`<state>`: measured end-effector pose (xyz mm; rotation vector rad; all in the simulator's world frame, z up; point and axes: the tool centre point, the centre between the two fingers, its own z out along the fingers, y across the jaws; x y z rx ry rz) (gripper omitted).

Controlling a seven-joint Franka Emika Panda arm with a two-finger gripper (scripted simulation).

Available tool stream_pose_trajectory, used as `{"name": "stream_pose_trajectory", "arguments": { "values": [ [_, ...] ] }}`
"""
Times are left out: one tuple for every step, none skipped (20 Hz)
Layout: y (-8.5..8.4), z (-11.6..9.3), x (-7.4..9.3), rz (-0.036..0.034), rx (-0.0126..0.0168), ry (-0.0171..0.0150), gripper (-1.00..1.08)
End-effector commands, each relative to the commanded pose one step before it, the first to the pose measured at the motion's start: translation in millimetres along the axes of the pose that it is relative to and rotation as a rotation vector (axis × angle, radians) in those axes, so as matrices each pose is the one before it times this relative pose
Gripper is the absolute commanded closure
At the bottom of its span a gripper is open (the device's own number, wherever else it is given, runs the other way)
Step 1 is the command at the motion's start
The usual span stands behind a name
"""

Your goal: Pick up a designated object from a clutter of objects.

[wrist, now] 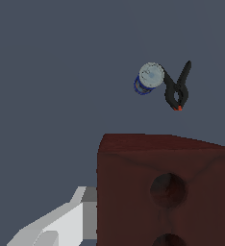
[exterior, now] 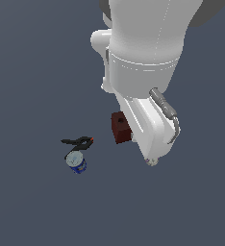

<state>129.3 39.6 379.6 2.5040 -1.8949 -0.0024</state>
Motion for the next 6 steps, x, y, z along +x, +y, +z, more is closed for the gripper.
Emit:
{"name": "stream_pose_trajectory", "arguments": {
  "values": [
    [-2.85,-4.66,0.09,0.00004,0.00201,0.00036,1.08],
    [-0.67,-0.82,0.01,0.0,0.0,0.0,1.08],
    [-0.52,-0.63,0.01,0.0,0.0,0.0,1.08],
    [-0.37,-0.45,0.0,0.0,0.0,0.0,1.08],
    [-0.22,-0.27,0.0,0.0,0.0,0.0,1.08],
    [-0.07,-0.09,0.0,0.0,0.0,0.0,1.08]
  ]
}}
